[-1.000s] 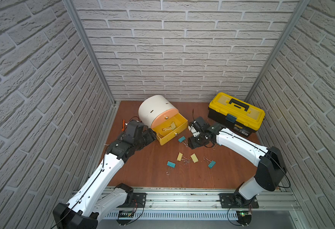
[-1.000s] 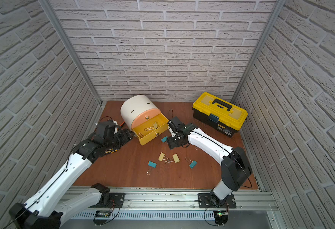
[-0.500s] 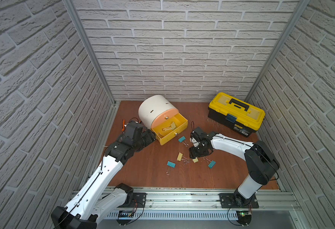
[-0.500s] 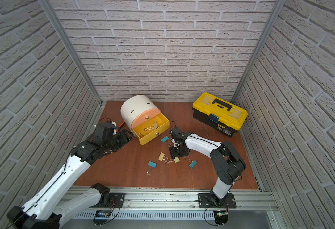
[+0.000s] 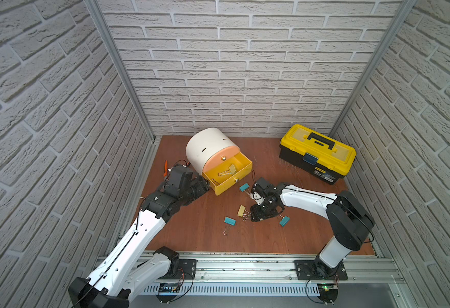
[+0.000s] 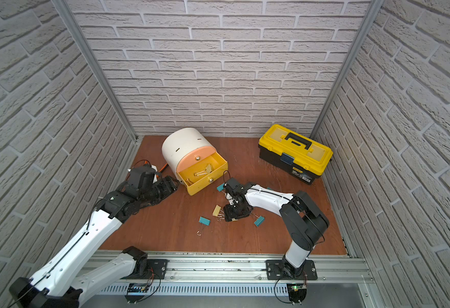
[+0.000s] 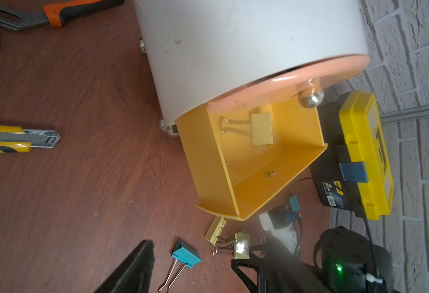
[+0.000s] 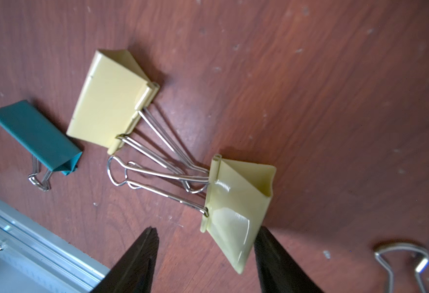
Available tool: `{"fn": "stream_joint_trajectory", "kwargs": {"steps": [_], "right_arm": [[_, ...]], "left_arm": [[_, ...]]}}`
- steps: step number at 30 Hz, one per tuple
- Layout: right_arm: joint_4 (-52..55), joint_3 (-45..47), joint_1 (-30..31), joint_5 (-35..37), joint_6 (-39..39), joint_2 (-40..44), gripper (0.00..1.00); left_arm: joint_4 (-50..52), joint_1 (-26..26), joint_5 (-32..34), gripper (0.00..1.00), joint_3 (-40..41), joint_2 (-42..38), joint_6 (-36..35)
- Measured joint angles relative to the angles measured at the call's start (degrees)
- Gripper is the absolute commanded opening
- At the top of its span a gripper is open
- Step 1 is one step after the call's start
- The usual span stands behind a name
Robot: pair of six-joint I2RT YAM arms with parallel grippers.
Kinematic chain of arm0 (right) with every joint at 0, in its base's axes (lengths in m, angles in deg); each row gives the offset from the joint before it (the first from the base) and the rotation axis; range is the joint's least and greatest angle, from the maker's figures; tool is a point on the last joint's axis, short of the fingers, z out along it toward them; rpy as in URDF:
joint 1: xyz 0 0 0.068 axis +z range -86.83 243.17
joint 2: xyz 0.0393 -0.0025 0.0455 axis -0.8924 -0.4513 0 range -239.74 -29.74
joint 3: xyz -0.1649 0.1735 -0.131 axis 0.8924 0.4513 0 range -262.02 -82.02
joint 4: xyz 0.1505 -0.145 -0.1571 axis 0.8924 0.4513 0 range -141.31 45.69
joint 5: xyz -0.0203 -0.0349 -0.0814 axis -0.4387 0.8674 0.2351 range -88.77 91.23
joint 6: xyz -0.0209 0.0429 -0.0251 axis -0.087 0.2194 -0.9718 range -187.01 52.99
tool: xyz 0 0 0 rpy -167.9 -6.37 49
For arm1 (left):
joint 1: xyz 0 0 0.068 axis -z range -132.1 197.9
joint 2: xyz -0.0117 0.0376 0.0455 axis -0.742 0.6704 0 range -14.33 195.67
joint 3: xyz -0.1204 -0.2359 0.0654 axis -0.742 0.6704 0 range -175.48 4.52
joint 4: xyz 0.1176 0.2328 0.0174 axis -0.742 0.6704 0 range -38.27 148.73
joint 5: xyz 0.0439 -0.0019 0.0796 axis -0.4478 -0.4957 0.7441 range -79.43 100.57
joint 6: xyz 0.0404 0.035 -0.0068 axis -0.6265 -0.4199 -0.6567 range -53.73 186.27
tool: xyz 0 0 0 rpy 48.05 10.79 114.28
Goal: Put the binder clips in the drawer according to color
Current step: Pick up the binder clip at the center of the board.
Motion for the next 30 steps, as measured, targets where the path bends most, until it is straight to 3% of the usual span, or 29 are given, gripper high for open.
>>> {"fn": "stream_joint_trajectory", "kwargs": {"steps": [13, 21, 30], "right_arm": [[2.8, -1.3, 4.3, -5.2, -2.7, 3.2, 0.62], [6.2, -0.3, 4.3, 4.7, -6.9, 10.0, 0.67], [5.7, 1.3, 6.1, 12.7, -10.9, 6.7, 0.68]], "left_arm": [[-1.0, 0.7, 0.3, 0.73, 0.3, 0.7, 0.5], [-1.7, 1.0, 1.2, 0.73, 0.3, 1.5, 0.6], [-1.6, 1.9, 2.6, 0.73, 0.3, 1.6, 1.4]]}}
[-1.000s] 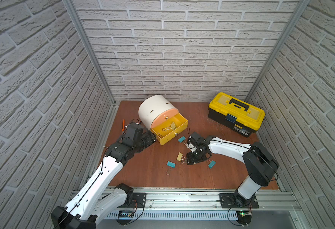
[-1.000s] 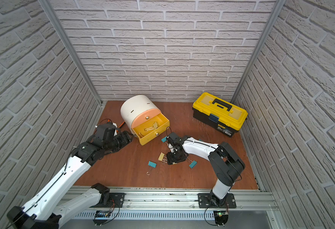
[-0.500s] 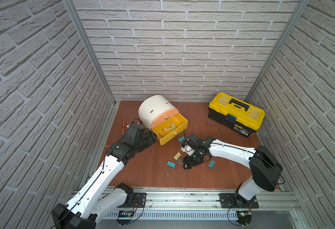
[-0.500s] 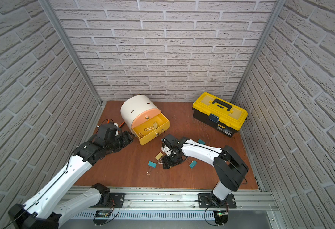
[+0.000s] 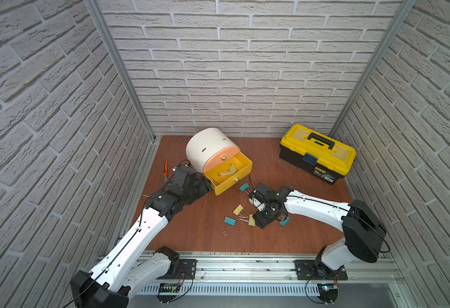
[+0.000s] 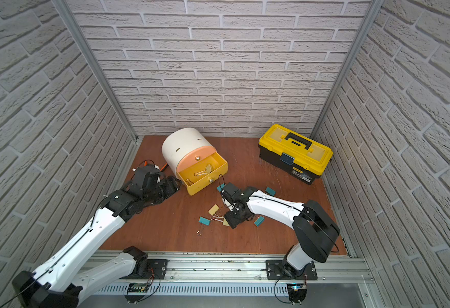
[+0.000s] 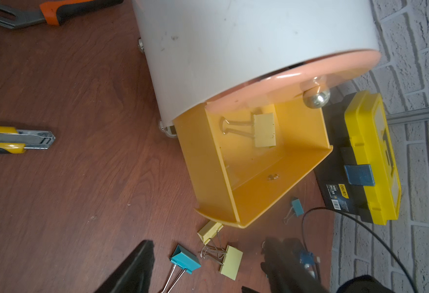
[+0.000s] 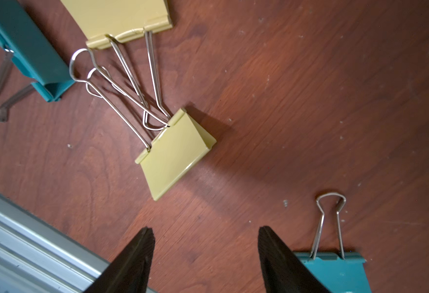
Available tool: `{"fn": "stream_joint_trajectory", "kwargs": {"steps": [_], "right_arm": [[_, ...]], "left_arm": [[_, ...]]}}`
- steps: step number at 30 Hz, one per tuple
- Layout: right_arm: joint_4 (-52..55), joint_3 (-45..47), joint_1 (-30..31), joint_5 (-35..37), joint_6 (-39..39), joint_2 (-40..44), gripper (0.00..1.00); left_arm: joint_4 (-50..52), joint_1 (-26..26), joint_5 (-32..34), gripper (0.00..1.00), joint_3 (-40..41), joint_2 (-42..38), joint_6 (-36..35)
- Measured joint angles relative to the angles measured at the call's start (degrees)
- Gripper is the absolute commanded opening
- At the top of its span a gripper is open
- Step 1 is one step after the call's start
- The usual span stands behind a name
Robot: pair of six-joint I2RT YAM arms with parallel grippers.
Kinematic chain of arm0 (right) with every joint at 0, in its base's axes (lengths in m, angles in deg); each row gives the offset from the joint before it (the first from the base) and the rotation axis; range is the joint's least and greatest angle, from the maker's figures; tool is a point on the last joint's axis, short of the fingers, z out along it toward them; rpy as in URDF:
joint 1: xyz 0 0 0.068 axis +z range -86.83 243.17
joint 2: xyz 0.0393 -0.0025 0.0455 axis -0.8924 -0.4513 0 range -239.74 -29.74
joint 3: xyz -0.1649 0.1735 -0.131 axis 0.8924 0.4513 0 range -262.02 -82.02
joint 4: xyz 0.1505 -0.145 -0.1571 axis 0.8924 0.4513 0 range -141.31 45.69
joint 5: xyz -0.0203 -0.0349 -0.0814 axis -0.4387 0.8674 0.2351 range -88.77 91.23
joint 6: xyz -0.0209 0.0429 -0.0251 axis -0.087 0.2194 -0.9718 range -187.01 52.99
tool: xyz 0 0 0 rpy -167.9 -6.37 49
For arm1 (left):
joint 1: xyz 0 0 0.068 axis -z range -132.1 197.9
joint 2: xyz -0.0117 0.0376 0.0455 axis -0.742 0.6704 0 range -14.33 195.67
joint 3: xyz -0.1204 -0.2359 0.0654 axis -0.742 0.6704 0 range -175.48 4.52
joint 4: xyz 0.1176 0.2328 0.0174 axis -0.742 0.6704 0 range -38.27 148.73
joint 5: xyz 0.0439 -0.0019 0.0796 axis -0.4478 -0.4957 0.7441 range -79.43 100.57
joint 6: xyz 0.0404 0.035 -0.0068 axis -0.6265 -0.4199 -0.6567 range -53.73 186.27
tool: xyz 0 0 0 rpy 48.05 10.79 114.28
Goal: Put the binder clips in the drawer according to color
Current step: Pick up the binder clip at the center of the board.
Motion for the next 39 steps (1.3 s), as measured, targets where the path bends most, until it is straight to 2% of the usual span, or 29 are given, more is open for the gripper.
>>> {"fn": "stream_joint_trajectory", "kwargs": {"steps": [15, 39], "right_arm": [[-3.1, -0.5, 2.9, 6.1, -5.2, -6.2, 0.68], [-6.6, -7.0, 4.8, 2.2, -11.7, -10.7, 0.72]], "left_arm": [[0.3, 0.2, 1.5, 0.73, 0.0, -0.9, 0.1], [0.8, 0.5, 2.6, 0.73, -0.1, -0.9, 0.2]]}}
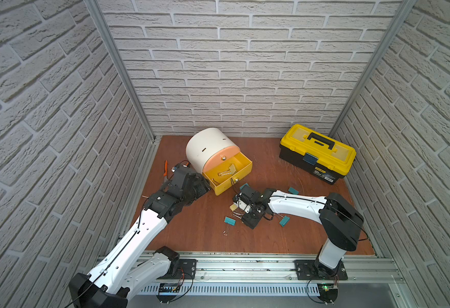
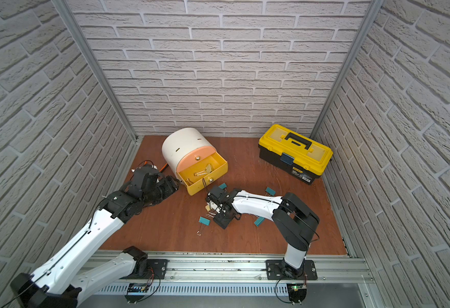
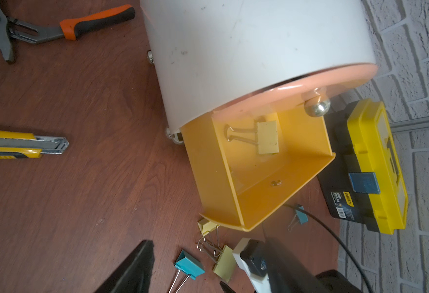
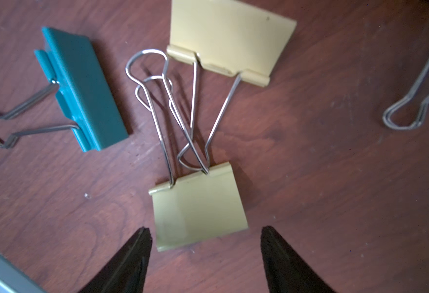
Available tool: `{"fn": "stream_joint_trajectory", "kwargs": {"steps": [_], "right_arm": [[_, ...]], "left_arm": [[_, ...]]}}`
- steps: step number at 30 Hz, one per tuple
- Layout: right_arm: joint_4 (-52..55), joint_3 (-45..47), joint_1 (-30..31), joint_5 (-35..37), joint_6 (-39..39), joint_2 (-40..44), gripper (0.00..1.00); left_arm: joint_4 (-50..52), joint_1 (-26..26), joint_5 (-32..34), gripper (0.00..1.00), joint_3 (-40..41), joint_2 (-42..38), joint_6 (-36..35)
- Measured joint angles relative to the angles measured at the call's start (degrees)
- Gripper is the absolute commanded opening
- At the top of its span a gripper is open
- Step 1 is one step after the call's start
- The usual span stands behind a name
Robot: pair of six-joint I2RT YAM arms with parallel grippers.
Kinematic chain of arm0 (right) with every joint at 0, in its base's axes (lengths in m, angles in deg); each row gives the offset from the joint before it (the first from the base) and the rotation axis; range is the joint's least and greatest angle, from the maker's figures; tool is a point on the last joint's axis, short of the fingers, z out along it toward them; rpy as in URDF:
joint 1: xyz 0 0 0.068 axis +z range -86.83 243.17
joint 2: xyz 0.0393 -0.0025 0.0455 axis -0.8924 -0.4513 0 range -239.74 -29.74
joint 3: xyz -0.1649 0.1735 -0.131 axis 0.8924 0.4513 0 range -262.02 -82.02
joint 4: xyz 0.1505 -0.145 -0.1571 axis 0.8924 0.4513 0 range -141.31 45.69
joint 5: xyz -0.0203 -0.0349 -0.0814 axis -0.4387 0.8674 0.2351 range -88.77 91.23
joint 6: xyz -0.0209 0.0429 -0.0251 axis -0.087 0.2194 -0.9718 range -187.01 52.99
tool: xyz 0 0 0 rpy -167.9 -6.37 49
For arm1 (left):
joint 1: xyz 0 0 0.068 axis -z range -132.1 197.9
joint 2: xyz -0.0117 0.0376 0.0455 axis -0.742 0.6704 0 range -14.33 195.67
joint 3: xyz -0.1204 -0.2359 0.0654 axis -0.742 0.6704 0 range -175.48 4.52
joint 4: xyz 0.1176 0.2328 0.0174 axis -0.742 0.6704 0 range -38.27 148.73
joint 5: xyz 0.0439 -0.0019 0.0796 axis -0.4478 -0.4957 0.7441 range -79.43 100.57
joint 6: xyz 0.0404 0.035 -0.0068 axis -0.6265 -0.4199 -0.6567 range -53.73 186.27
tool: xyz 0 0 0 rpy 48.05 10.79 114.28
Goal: Put the binder clips in the drawer according to color
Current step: Pick up the binder clip at the center of the board.
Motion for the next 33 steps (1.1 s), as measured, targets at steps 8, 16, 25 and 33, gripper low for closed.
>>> {"fn": "stream_joint_trajectory", "kwargs": {"steps": [8, 16, 25, 33], "right_arm": [[-0.6, -1.4, 0.2, -0.2, -0.9, -2.0, 0.7], [-0.9, -1.5, 0.4, -0.4, -1.0, -3.9, 0.6], [-0.9, -1.5, 1.7, -0.4, 0.1, -3.5, 0.49], [-0.2, 2.2, 3.3, -0.9, 2.5, 3.4, 0.47]], "left_arm": [[1.3, 0.2, 0.4, 0.73, -0.7, 0.0, 0.4], [2.3, 0.2, 0.6, 0.73, -0.7, -0.5, 0.4], [2.3, 0.2, 0.6, 0.73, -0.7, -0.7, 0.4], [2.3, 0.2, 0.6, 0.73, -0.7, -0.7, 0.4]]}}
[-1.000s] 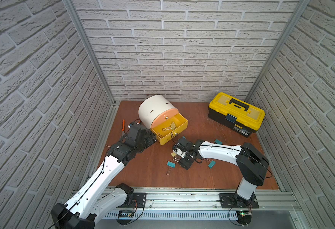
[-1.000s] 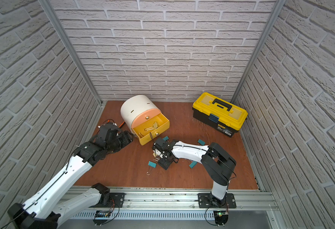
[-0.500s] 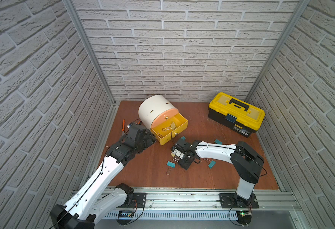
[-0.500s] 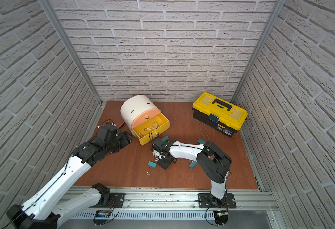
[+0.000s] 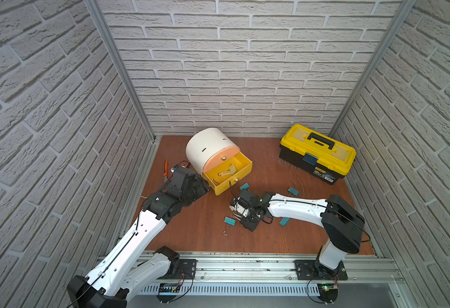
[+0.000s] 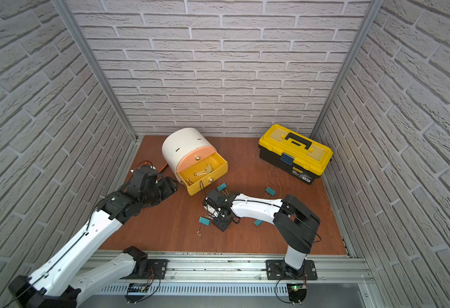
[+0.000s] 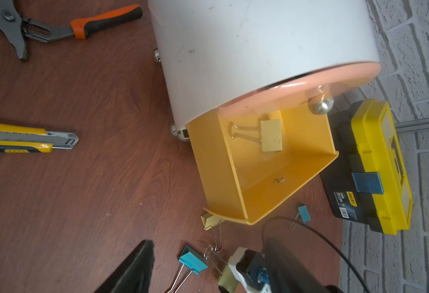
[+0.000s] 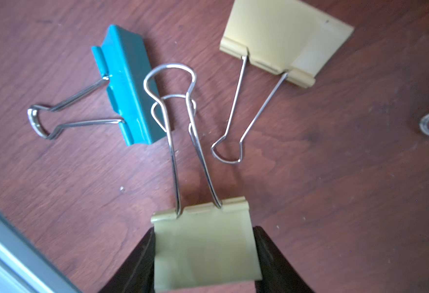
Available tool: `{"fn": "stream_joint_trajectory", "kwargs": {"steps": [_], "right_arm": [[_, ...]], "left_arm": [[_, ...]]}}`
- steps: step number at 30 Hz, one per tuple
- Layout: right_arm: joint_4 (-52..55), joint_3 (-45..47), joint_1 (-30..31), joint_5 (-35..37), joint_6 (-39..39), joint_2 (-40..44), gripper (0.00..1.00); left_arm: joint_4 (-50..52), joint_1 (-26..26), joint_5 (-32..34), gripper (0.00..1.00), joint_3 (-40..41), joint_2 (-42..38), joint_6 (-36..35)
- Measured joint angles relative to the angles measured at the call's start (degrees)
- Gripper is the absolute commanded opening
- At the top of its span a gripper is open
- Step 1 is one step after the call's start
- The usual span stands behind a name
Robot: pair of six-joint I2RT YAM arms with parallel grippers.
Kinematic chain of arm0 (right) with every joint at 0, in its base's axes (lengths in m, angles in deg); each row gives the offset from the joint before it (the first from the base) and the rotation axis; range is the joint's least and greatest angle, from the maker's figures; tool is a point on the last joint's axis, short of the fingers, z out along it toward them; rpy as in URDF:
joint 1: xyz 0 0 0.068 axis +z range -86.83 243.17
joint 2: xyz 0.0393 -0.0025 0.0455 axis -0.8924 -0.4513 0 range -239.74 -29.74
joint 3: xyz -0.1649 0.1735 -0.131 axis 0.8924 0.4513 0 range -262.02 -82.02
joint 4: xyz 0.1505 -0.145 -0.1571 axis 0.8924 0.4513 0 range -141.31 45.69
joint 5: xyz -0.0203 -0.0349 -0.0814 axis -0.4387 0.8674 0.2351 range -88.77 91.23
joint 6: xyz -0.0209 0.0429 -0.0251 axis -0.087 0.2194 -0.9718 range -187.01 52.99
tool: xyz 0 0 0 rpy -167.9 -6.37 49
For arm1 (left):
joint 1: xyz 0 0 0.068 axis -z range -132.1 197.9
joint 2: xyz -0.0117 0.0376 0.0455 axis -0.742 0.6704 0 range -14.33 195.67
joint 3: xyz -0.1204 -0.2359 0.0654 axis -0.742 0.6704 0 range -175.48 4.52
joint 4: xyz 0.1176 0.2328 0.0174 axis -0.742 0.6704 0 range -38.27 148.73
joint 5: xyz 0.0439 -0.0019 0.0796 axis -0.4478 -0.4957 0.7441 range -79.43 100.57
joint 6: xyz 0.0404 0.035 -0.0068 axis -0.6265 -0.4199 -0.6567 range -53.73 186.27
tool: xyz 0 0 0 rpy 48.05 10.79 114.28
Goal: Put the binder clips in the drawer according to color
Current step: Pick up the binder clip at the center of the board.
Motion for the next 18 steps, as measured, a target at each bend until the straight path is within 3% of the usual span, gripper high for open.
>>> {"fn": "stream_joint_trajectory", "kwargs": {"steps": [18], "right_arm": [[7.6, -0.6, 0.9, 3.6, 3.0, 15.2, 0.47]], "left_arm": [[-1.1, 0.0, -1.1, 0.74, -1.9, 3.1, -1.1]]}}
